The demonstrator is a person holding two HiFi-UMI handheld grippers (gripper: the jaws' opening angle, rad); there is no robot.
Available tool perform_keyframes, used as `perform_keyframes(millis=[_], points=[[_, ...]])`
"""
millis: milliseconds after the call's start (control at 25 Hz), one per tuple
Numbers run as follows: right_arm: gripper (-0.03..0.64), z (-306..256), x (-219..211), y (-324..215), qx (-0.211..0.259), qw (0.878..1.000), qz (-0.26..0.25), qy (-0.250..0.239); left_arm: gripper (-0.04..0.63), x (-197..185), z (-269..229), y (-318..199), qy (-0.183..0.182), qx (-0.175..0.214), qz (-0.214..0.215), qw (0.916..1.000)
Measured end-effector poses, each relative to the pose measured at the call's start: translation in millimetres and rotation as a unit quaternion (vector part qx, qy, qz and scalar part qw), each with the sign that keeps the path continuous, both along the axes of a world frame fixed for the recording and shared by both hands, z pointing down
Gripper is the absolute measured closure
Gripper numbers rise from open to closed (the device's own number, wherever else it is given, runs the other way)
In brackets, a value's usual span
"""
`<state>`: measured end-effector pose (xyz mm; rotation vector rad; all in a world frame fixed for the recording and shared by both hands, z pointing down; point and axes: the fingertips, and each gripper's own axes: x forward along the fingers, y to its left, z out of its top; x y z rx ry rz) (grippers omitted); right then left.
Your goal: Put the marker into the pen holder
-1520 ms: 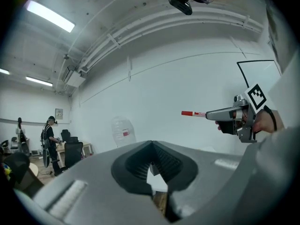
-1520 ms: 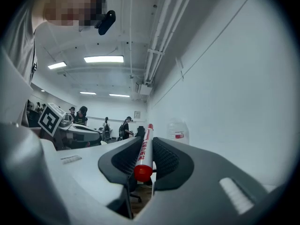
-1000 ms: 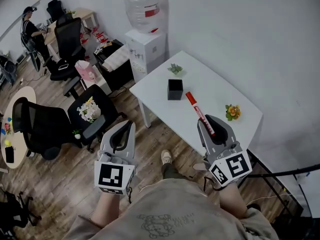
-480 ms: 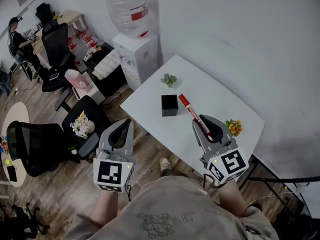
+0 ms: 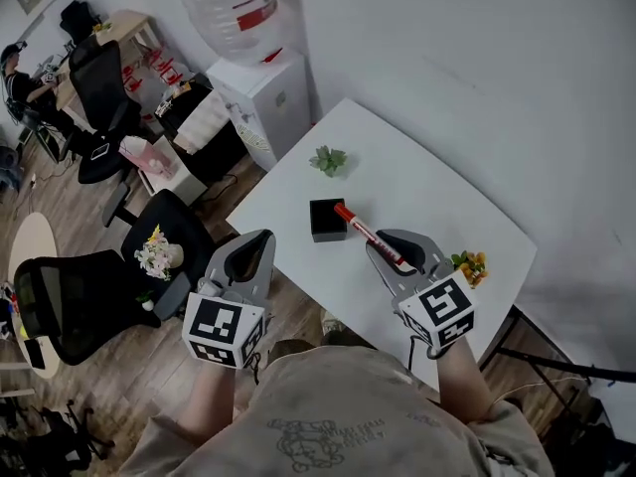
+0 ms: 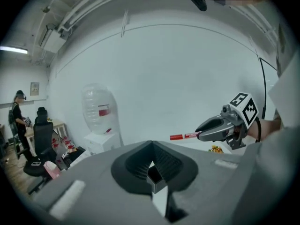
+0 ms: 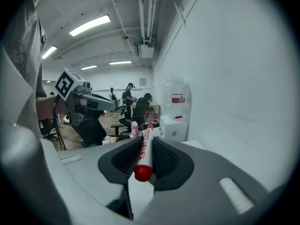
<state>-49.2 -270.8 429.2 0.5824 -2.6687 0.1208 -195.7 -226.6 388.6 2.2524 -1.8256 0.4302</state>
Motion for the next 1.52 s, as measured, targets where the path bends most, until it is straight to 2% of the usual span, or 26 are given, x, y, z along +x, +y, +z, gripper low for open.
perform_keyframes(millis=[320, 520, 800, 960, 1080, 1240, 1520], points=[[0.514, 40.1, -1.5, -16.4, -0.039, 0.998, -0.018, 0.055, 0.595, 4.0, 27.8, -19.2, -0.02, -0.043, 0.008, 0.9988], [0.514, 63.6, -4.7, -20.5, -0.063, 0.993, -0.02, 0.096, 0.595, 5.5, 46.4, -27.3, -0.075, -0.055, 0.039, 0.9949], [0.512, 87.9, -21.0, -21.6, -0.083, 0.984, -0.03, 0.153, 0.595, -0.1, 66.7, -48.7, -0.077, -0.072, 0.095, 0.9899], [0.514, 98.1, -29.9, -24.1, -0.099, 0.976, -0.02, 0.192, 0.595, -12.3, 73.3, -65.3, -0.078, -0.078, 0.129, 0.9854], [0.514, 106.4, -38.2, -30.1, -0.111, 0.971, -0.003, 0.213, 0.595, -20.8, 82.4, -77.5, -0.082, -0.087, 0.162, 0.9796], [0.514, 116.8, -48.0, -40.0, -0.134, 0.963, 0.027, 0.234, 0.595, -29.5, 103.1, -89.7, -0.093, -0.111, 0.215, 0.9657], [0.512, 143.8, -64.5, -38.5, -0.183, 0.94, 0.046, 0.286, 0.595, -41.9, 144.0, -103.6, -0.082, -0.143, 0.276, 0.9469]])
